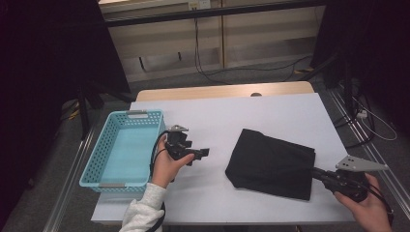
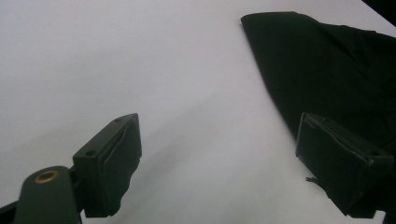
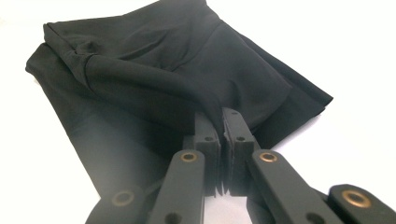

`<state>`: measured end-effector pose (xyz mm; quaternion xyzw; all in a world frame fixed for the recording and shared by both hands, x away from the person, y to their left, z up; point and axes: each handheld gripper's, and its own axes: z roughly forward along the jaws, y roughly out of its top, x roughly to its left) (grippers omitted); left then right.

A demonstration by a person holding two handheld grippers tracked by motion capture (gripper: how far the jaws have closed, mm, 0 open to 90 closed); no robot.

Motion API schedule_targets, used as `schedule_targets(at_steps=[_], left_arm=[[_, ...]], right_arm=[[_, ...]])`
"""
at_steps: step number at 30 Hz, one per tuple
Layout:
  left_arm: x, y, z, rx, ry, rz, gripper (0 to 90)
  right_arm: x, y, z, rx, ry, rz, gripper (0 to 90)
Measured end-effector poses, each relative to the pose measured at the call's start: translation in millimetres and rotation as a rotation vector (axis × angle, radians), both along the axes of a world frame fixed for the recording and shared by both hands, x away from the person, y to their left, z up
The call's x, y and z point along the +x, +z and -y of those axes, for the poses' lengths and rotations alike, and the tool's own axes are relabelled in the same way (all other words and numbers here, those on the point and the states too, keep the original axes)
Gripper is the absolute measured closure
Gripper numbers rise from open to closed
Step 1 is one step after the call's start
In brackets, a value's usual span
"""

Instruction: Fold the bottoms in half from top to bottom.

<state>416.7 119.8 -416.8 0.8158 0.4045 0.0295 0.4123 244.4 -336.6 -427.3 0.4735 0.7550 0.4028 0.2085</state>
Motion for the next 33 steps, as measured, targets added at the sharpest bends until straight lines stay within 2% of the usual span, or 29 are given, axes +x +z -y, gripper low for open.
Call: schedule_targets(at_steps=[16,18,20,22,23,24,26,29,30,32,33], left_arm=[[-0.6,5.3,-2.7,-0.009,0.005,0.009,13.2],[-0.6,5.2,-3.6,-0.016,0.008,0.007,13.2],[-0.5,5.9,-4.4,-0.014,0.011,0.010,13.2],[-0.1,6.3,-4.7,-0.019,0.013,0.013,13.2],[0.2,6.4,-5.0,-0.018,0.014,0.011,13.2],[0.2,6.2,-5.1,-0.016,0.014,0.011,13.2],[0.4,5.8,-5.4,-0.013,0.014,0.009,13.2],[0.0,5.1,-4.7,-0.010,0.016,0.008,13.2],[-0.1,5.0,-4.3,-0.012,0.013,0.009,13.2],[-0.6,4.6,-3.3,-0.007,0.012,0.007,13.2],[-0.7,4.3,-2.6,-0.008,0.011,0.007,13.2]], right_arm=[[-1.6,1.9,1.1,0.012,0.006,-0.004,85.6],[-2.0,1.5,-1.0,0.001,0.023,-0.012,84.6],[-2.0,2.6,-2.2,0.005,0.049,-0.011,78.7],[-2.2,4.9,-3.2,0.012,0.082,-0.014,67.0],[-2.3,6.3,-3.8,0.002,0.071,-0.001,58.6],[-1.5,7.7,-3.8,-0.001,0.059,0.005,54.4],[0.8,9.2,-2.8,0.001,0.056,0.003,51.9],[9.2,6.7,0.3,-0.004,0.008,0.000,41.6],[13.1,5.6,1.8,0.007,-0.005,-0.003,42.1],[22.8,3.3,3.7,-0.016,-0.036,-0.004,42.8],[28.5,2.0,4.5,-0.012,-0.056,-0.008,42.6]])
